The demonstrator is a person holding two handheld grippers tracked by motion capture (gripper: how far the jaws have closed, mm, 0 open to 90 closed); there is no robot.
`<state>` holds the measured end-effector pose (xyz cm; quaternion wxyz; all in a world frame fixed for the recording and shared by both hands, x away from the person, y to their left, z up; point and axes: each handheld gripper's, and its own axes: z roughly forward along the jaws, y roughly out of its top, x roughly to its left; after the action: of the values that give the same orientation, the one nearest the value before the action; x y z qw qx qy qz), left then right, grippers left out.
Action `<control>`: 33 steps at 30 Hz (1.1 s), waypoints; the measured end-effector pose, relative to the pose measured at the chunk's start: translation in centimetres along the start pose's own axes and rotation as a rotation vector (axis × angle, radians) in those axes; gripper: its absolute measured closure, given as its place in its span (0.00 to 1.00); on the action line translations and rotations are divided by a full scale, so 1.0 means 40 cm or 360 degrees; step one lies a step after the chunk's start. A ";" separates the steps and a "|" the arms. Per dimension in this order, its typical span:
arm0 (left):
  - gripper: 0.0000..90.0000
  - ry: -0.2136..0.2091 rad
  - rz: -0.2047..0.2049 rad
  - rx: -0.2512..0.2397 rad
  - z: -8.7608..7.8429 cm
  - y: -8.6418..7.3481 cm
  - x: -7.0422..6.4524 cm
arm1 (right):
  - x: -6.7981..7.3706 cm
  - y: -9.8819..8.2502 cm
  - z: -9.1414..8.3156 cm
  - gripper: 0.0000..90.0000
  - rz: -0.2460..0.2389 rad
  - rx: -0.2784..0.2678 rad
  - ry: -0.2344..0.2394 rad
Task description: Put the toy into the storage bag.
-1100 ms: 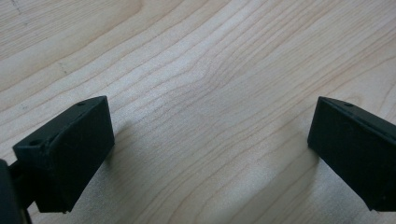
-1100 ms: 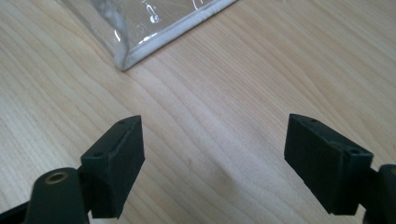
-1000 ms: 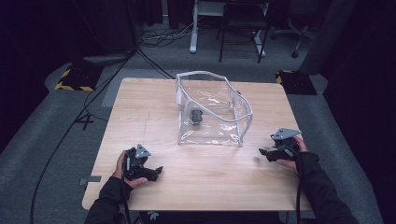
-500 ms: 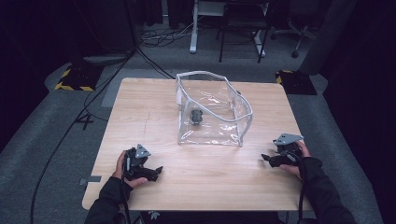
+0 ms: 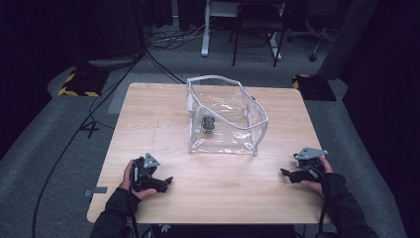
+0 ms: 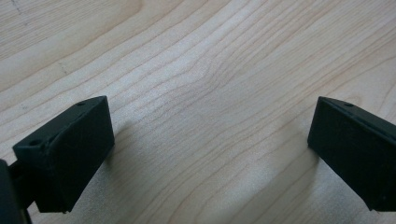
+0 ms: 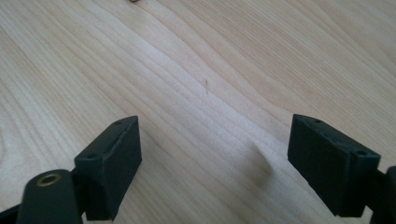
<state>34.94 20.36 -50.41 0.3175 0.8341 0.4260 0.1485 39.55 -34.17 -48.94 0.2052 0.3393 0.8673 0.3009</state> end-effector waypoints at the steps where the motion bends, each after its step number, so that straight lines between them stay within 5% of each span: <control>1: 0.01 0.0000 0.0000 0.0000 0.000 0.000 0.000 | 0.000 0.000 0.000 0.20 0.0000 0.0000 0.0000; 20: 0.01 0.0001 -0.0002 -0.0001 0.000 0.000 0.000 | -0.006 -0.089 -0.045 0.18 0.0181 -0.0106 0.0085; 33: 0.01 0.0000 -0.0001 0.0000 0.000 0.000 0.000 | 0.000 -0.119 -0.061 0.18 0.0300 -0.0137 0.0006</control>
<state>34.94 20.36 -50.41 0.3176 0.8338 0.4264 0.1486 35.97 -37.90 -50.30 0.1887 0.4096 0.8182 0.3566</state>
